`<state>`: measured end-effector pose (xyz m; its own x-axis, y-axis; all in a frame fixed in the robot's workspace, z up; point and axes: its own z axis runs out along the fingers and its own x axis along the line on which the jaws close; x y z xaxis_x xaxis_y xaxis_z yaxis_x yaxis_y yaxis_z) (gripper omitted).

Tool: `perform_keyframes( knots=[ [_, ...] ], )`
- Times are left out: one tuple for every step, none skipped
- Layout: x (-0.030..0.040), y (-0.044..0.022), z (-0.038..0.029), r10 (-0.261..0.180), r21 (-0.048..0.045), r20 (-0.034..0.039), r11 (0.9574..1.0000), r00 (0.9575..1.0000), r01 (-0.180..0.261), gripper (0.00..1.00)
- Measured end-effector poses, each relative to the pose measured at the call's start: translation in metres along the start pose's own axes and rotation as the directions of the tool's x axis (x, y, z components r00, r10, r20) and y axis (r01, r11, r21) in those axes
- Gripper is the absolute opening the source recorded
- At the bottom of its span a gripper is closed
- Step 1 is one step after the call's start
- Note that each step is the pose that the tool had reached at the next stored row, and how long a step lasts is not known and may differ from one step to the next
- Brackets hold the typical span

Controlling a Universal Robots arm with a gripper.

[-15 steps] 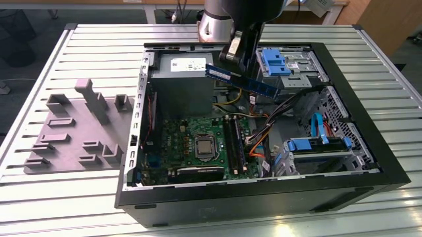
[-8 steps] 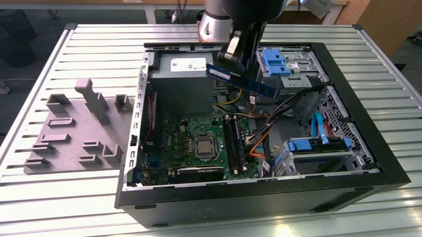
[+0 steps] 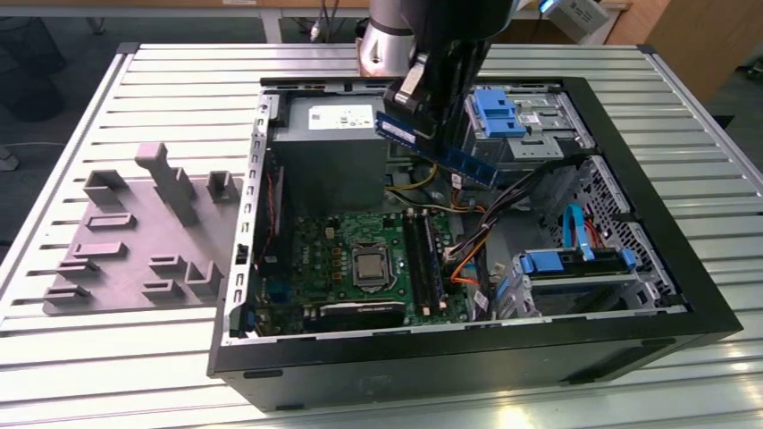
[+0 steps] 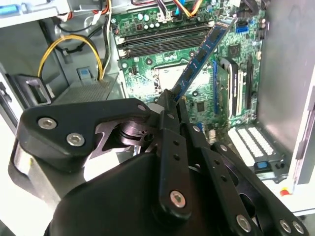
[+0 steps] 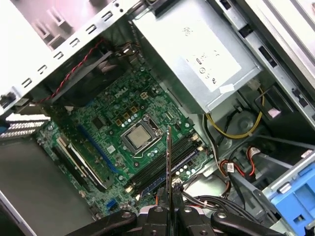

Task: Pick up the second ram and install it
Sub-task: 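Insert the second ram into the second slot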

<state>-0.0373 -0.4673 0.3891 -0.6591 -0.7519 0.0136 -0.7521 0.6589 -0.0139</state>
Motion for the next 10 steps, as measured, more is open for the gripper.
perform_keyframes(
  knots=[
    [0.0,0.0,0.0,0.009,-0.0001,-0.0002,1.0,1.0,-0.009,0.14],
    [0.0,0.0,0.0,0.009,-0.0001,-0.0002,1.0,1.0,-0.009,0.14],
    [0.0,0.0,0.0001,0.012,-0.0002,-0.0002,0.9999,0.9999,-0.012,0.14],
    [0.0,0.0,0.0001,0.015,-0.0002,-0.0002,0.9999,0.9999,-0.015,0.14],
    [0.0,0.0,0.0,0.015,-0.0002,-0.0002,0.9999,0.9999,-0.015,0.14],
    [0.0,0.0,0.0001,0.015,-0.0002,-0.0002,0.9999,0.9999,-0.015,0.14],
    [0.0,0.0,0.0001,0.015,-0.0002,-0.0002,0.9999,0.9999,-0.015,0.14],
    [0.0,0.0,0.0,0.015,-0.0002,-0.0002,0.9999,0.9999,-0.015,0.14],
    [0.0,0.0,0.0001,0.016,-0.0003,-0.0002,0.9999,0.9999,-0.016,0.14],
    [0.0,0.0,0.0001,0.016,-0.0002,-0.0002,0.9999,0.9999,-0.016,0.14]
  ],
)
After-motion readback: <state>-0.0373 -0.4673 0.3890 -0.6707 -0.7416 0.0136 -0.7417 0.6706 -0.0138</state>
